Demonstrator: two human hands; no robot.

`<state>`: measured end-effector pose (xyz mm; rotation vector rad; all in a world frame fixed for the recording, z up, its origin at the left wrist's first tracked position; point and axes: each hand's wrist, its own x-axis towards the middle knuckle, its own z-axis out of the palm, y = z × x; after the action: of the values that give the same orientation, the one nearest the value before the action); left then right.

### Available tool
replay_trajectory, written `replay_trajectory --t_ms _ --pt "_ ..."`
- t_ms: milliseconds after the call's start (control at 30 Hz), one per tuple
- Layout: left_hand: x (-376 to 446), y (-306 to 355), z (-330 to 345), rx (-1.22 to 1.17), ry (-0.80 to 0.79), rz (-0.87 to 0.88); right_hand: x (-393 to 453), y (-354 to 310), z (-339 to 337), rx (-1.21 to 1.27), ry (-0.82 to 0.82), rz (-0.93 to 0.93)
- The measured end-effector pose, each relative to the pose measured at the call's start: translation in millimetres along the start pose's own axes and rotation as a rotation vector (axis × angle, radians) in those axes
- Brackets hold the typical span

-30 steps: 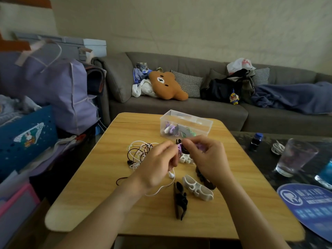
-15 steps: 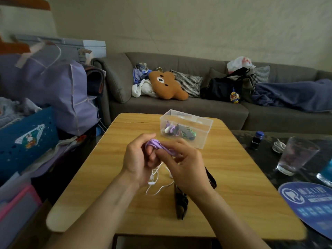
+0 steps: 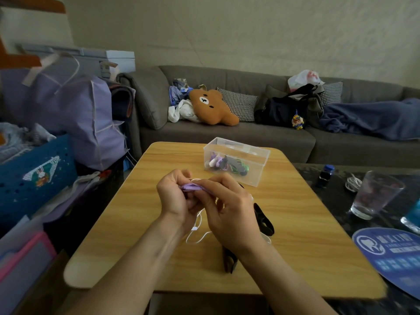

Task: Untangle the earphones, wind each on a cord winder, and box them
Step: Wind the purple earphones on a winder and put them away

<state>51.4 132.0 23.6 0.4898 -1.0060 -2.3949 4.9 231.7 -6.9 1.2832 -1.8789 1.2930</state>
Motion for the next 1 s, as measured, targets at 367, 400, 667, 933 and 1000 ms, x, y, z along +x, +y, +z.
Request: replay_trajectory --t_ms 367,400,667,933,1000 --pt "-1.6 -6.5 6.2 0.302 -0.243 0.125 12.8 11.8 -18.2 0.025 -0.199 0.533" --pt "-0.7 -10.1 3.8 0.412 -0.216 0.203 14.3 15.2 -22.6 0.016 -0.201 0.528" --pt "2.4 -21.9 0.2 0.860 -0.188 0.566 17.0 29.5 -25.7 0.253 -0.199 0.665" --pt "-3.5 -27.8 7.5 0.775 -0.228 0.437 22.4 30.1 -68.9 0.155 -0.491 0.637" --pt "-1.9 -33.9 7.6 0.925 -0.225 0.431 21.4 37.2 -71.8 0.066 -0.405 0.638"
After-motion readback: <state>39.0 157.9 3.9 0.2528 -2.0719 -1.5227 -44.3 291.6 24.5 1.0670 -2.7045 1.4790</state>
